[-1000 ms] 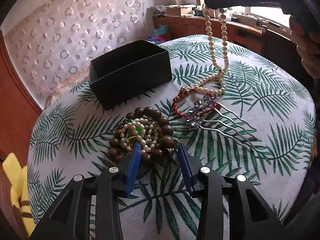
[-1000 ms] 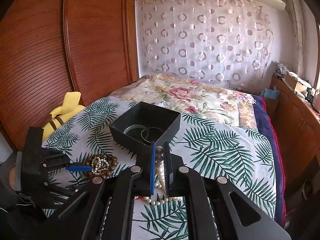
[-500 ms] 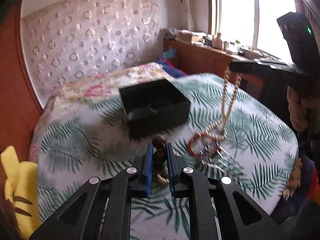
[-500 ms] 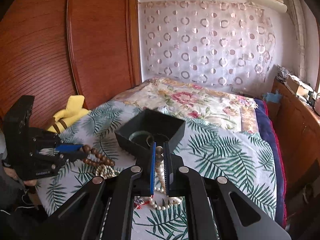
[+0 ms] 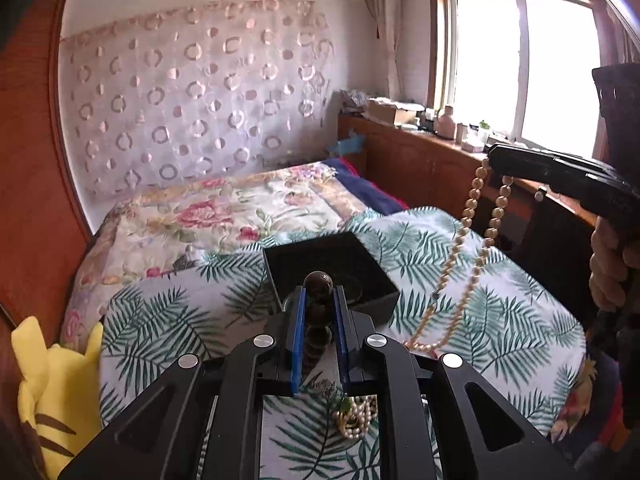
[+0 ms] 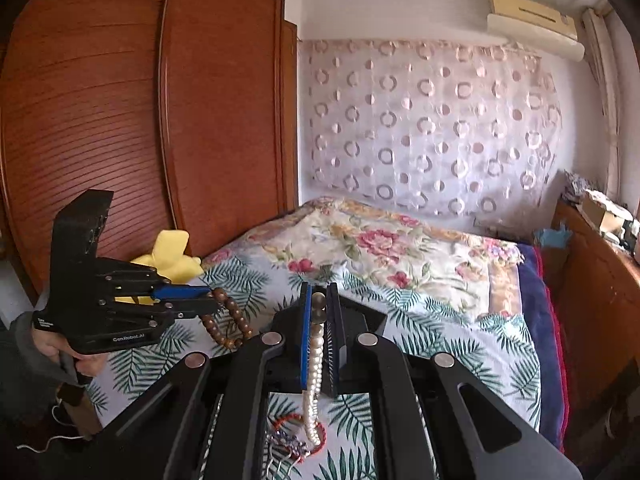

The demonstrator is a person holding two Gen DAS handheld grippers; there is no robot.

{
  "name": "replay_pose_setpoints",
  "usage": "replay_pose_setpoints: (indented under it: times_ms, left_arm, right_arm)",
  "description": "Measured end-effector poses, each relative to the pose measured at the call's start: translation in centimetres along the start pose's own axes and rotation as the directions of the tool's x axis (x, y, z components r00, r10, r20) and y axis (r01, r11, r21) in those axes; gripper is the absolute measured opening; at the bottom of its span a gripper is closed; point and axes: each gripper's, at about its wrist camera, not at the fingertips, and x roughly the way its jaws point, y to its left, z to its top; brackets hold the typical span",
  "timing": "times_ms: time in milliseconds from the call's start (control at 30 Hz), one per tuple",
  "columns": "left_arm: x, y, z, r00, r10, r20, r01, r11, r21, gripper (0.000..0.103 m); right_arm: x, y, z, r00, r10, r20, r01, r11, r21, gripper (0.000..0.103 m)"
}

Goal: Organize jewelry
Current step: 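Carry the bead bracelet into the black box with the left tool while the right tool drops the pearls in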

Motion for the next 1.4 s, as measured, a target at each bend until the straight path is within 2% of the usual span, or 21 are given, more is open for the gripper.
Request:
replay_pose_setpoints:
  times_ms: [267, 533, 767, 933, 1167, 1233, 1300, 1400]
  left_arm:
    - [0.2, 0.1, 1.8, 1.0, 0.011, 0.022, -0.011, 1.0, 0.005, 0.012]
    - [2.4, 1.4, 3.6, 1.0, 0.003, 0.02, -0.002, 0.999, -0.04, 0.012]
    - [4.7, 1.3, 4.9, 1.0, 0.001, 0.009, -0.001, 0.999, -0.038, 0.012]
    - [7.7, 1.6, 3.8, 0.999, 0.001, -0.04, -0.003, 0.998, -0.058, 0.012]
    - [11.1, 2.1, 1.0, 0.993, -0.005, -0.116, -0.005, 0.996, -0.084, 0.012]
    - [11.2, 2.1, 0.6, 0.993, -0.007, -0.118, -0.004, 0.996, -0.09, 0.016]
    - [10.9, 2.2, 0.4, 0.994, -0.008, -0.11, -0.003, 0.995, -0.096, 0.028]
    - [10.0, 2.2, 0.2, 0.996, 0.002, -0.092, -0.011, 0.995, -0.1, 0.039]
  right_arm:
    - [0.6, 0.3, 2.8, 1.0, -0.005, 0.025, 0.005, 1.0, -0.021, 0.008]
    - [1.4, 0.2, 6.2, 0.998, -0.027, 0.061, 0.03, 0.999, -0.044, 0.008]
    - [3.3, -0.6, 8.3, 0.996, -0.05, 0.069, 0.053, 0.997, -0.052, 0.008]
    - [6.0, -1.2, 7.4, 0.999, -0.047, 0.004, 0.047, 0.998, -0.047, 0.008]
    - [10.8, -1.3, 2.5, 0.991, -0.028, -0.135, 0.025, 0.999, -0.023, 0.009]
    - [12.4, -1.4, 1.0, 0.983, -0.017, -0.181, 0.017, 1.0, -0.001, 0.009]
    - [13.5, -1.2, -0.2, 0.977, -0.007, -0.213, 0.01, 1.0, 0.014, 0.009]
    - [14.6, -1.0, -1.6, 0.971, 0.008, -0.24, 0.002, 0.999, 0.039, 0.009]
